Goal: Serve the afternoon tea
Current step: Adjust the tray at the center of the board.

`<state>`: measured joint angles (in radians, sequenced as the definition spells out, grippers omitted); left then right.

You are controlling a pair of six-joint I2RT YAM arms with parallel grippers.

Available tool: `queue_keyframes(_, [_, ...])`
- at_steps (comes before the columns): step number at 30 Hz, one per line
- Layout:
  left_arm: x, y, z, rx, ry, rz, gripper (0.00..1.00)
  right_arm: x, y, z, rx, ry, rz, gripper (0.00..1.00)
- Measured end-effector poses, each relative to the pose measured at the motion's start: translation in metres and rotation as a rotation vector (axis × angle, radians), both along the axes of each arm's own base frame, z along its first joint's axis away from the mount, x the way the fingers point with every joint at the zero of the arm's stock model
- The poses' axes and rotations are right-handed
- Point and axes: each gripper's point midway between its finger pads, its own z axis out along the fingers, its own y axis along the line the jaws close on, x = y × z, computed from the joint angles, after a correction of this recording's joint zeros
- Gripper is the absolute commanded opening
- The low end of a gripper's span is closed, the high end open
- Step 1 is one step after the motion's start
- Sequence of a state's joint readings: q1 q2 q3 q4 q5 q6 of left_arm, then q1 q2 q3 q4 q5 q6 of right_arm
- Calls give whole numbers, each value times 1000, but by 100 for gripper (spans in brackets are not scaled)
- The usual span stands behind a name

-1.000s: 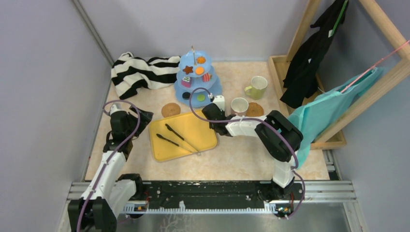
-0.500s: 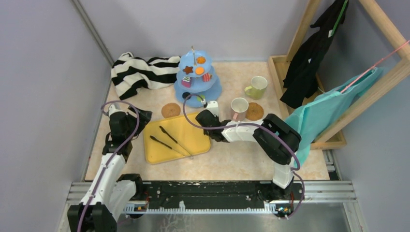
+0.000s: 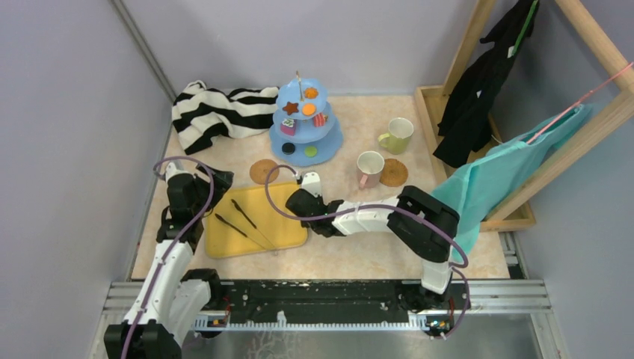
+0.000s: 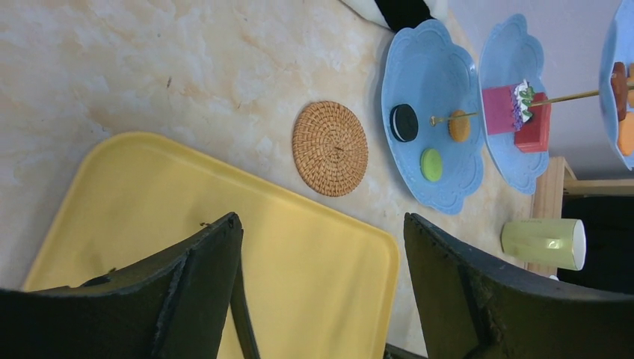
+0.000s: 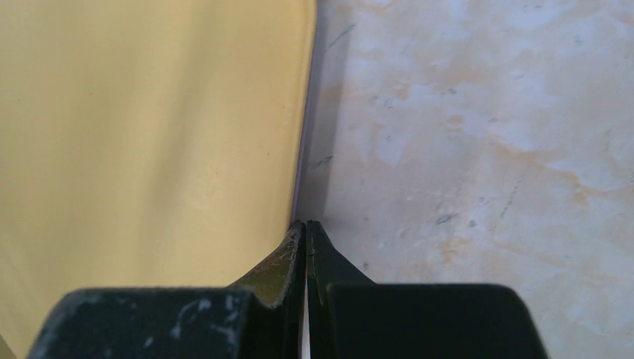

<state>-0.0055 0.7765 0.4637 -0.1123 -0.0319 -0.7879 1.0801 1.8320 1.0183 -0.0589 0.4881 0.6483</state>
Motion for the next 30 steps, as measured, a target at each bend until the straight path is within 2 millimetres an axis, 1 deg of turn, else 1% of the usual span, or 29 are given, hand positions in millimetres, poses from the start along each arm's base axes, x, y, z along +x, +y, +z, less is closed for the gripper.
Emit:
queue_keyframes(3, [0, 1, 3, 2, -11, 8, 85, -14, 14, 2, 10, 7, 31, 0])
queue_keyframes(6, [-1, 3, 6, 4, -10, 17, 85, -24, 33, 8, 42, 10, 60, 0])
queue_keyframes(12, [2, 7, 22, 9, -26, 44, 86, -37, 65, 11, 105, 33, 104, 0])
queue_keyframes(16, [4, 9, 31, 7, -39, 59, 86, -42, 78, 12, 131, 54, 127, 0])
queue_keyframes(18, [4, 10, 31, 4, -38, 66, 87, -43, 84, 13, 148, 63, 136, 0])
queue_keyframes(30, [0, 16, 27, 12, -9, 101, 88, -60, 120, 13, 231, 120, 213, 0])
